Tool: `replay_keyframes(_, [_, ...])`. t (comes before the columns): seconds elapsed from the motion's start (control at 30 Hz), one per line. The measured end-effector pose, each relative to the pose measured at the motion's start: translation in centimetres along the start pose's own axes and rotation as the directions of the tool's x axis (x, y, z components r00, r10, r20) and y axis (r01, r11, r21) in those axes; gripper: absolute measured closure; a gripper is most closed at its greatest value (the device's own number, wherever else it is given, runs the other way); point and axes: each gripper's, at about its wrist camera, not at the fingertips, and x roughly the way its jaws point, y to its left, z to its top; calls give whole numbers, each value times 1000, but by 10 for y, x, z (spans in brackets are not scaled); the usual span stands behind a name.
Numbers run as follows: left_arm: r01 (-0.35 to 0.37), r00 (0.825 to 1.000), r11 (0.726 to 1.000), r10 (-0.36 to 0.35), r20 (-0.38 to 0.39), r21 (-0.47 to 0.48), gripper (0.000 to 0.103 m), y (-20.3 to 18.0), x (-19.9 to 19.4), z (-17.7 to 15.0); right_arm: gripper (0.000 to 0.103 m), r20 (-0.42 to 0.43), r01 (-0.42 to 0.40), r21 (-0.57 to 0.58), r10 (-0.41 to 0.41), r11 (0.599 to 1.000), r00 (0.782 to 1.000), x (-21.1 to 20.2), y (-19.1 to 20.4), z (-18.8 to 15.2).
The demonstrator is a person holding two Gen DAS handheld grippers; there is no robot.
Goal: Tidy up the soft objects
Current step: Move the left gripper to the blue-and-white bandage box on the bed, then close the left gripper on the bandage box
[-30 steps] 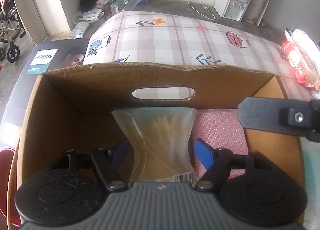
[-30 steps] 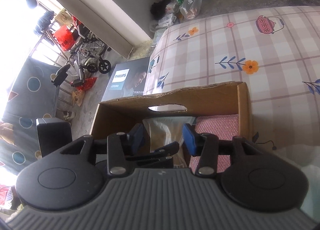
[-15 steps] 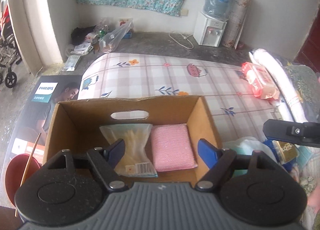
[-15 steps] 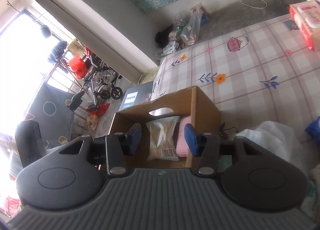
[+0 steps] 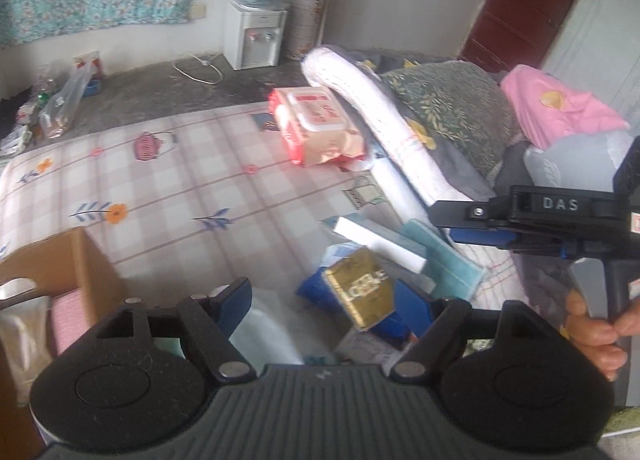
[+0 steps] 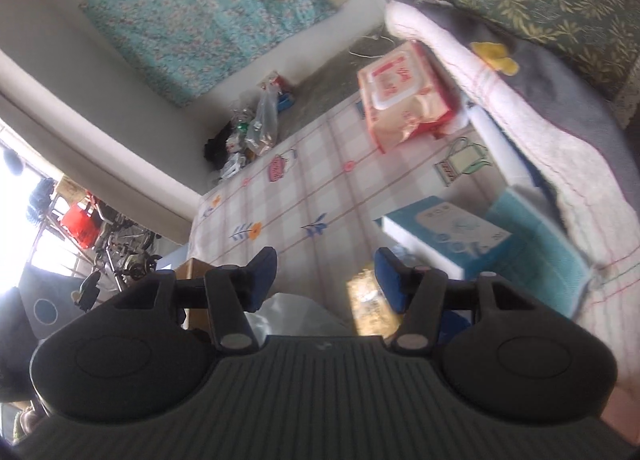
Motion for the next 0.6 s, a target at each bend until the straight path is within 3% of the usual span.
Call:
replay_keyframes(0.13, [57, 996, 998, -56, -68, 15, 35, -35, 45, 15, 45, -64, 53, 65, -48, 996, 997, 26, -42, 21])
replay_keyframes(0.3, [124, 975, 990, -133, -176, -60, 48, -51, 103, 30, 44, -156, 89, 111, -71, 990, 985, 71, -69, 42])
replay_keyframes(0.43, [131, 958, 984, -157, -239, -123, 59, -51, 139, 37, 44, -220, 129, 123, -100, 984, 970, 104, -78, 54])
replay_keyframes(0.6, [113, 950, 980, -155, -271, -164, 60, -43, 165, 43, 43, -289, 167, 112, -129, 980, 949, 136, -86, 64])
